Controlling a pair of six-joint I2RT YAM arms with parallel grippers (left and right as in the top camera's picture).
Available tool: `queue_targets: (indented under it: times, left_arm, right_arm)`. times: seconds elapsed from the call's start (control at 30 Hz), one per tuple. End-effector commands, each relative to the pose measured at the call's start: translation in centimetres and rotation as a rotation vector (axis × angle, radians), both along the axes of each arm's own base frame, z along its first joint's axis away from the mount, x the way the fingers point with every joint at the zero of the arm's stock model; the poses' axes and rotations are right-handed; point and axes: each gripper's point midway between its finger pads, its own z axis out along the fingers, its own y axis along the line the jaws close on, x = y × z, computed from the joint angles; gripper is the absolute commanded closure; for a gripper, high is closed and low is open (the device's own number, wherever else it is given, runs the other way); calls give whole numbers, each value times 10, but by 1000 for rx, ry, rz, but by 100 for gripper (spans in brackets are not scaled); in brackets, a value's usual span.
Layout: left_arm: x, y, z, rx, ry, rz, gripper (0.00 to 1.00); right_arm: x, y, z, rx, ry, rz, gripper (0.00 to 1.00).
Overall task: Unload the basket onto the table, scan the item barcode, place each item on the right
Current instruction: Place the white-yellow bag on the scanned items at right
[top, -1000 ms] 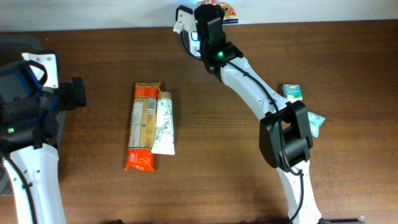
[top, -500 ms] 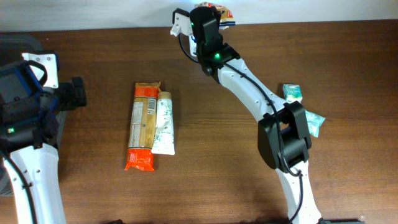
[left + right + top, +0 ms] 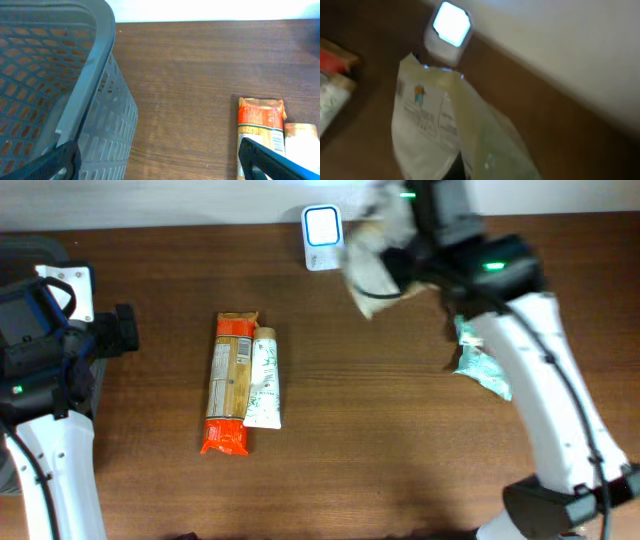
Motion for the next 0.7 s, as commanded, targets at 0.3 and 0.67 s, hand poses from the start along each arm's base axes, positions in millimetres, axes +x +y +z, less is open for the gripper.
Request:
queue_targets:
  times: [0.3, 0.67]
  left_arm:
    - [0, 0, 4, 8, -8, -14, 1]
    - [0, 0, 4, 8, -8, -14, 1]
  right_arm:
    - [-26, -221, -155, 589, 503, -627, 96]
    - [-36, -268, -149, 560, 472, -797, 23]
